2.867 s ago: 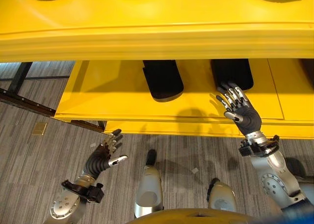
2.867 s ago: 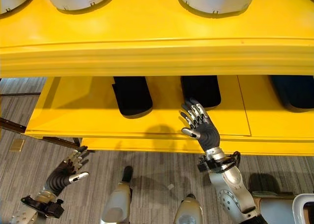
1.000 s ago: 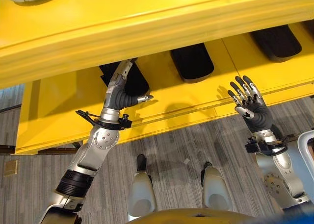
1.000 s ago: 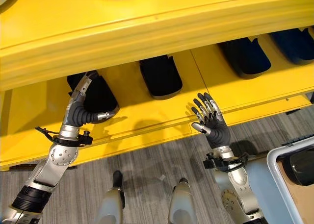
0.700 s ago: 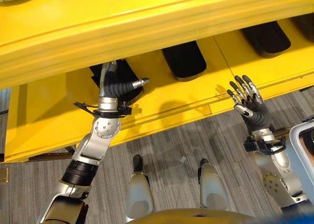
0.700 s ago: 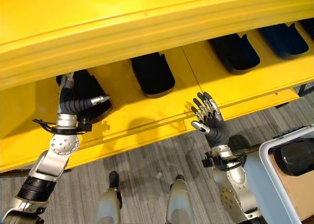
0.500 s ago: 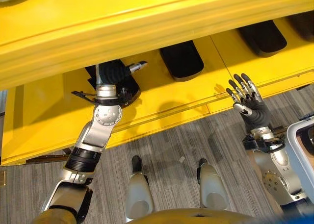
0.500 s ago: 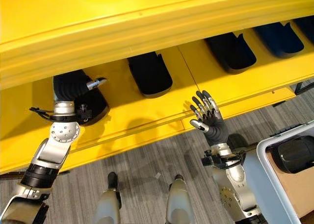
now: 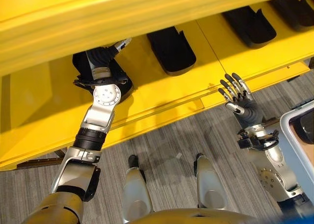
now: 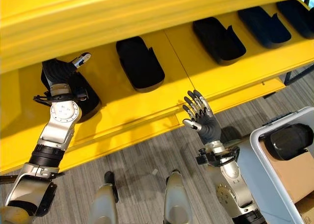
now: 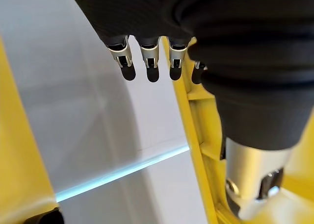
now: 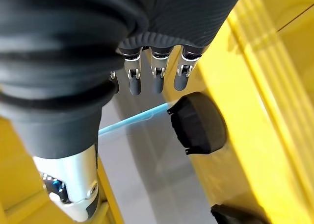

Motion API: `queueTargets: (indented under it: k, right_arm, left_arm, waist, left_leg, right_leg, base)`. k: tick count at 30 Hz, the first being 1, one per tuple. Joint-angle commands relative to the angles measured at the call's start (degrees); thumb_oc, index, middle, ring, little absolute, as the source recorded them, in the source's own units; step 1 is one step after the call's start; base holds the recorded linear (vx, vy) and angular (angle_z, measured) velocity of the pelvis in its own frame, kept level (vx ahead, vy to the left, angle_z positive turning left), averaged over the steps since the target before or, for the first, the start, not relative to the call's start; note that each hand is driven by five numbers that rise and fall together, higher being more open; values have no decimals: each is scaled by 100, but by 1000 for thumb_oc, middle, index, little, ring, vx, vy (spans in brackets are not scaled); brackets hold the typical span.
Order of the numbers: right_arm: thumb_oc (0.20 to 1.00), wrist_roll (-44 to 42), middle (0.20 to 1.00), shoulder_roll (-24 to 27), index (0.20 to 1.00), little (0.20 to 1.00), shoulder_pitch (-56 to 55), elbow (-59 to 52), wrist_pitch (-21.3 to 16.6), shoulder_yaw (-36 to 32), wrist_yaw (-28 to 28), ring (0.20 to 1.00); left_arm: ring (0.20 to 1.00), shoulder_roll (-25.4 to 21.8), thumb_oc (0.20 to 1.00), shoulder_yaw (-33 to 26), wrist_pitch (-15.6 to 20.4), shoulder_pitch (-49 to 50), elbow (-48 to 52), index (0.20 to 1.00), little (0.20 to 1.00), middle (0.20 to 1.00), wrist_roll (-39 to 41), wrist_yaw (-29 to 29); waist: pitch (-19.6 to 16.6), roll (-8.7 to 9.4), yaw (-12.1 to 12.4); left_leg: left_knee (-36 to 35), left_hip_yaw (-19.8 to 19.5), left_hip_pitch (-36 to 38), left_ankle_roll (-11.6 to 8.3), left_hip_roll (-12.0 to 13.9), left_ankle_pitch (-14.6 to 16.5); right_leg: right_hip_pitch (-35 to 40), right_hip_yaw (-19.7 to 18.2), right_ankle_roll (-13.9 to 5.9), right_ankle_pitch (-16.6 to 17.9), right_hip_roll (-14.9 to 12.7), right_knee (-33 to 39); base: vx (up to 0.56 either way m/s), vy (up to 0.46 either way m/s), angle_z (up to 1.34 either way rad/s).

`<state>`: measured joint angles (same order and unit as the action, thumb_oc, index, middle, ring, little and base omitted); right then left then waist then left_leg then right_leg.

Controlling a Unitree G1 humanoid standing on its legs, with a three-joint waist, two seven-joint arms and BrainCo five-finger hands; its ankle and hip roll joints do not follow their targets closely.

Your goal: Move parts from the plastic box to the shelf.

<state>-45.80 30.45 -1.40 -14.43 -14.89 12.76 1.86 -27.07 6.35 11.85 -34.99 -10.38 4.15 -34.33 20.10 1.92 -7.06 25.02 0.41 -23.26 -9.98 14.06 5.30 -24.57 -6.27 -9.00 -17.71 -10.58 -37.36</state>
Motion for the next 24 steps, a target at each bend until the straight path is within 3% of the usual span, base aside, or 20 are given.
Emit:
queueTargets:
  k: [1,3,14,24]
  right_arm:
    - [1000,207,1000,190,1000,1000,339,-305,-116,105,-44,1000]
    - [1000,197,1000,216,1000,1000,400,-338,-66,204,-31,1000]
    - [1000,257,1000,287,1000,1000,413,-357,3,351,-92,1000]
    - [1000,287,1000,405,1000,1000,267,-493,-22,296,-120,1000]
  left_arm:
    - [1000,207,1000,-97,264,-624,-214,1000,1000,1000,538,-60]
    - [1000,233,1000,-34,220,-942,-428,1000,1000,1000,722,-94]
    - [1000,513,1000,291,170,-1614,-621,1000,1000,1000,1082,-155]
    - [1000,530,1000,137,159,-1854,-775,1000,1000,1000,1284,-511]
  waist:
    - [-26,25,-15]
    - [66,77,-7]
    - [116,189,47]
    - [10,256,73]
  left_leg:
    - [511,-233,75,-36,199,-184]
    - [885,-283,-170,18,104,-20]
    - [1556,-488,-907,141,-101,249]
    - [1529,-516,-1047,156,-97,246]
  right_leg:
    - [-110,-79,10,879,-226,-46]
    - [-328,-127,-5,827,-296,-291]
    - [-876,-102,-18,636,-363,-803]
    - [-1037,-125,-21,650,-288,-801]
  base:
    - [-123,125,-4]
    - [-97,97,7]
    - [-32,29,5]
    - [3,8,2]
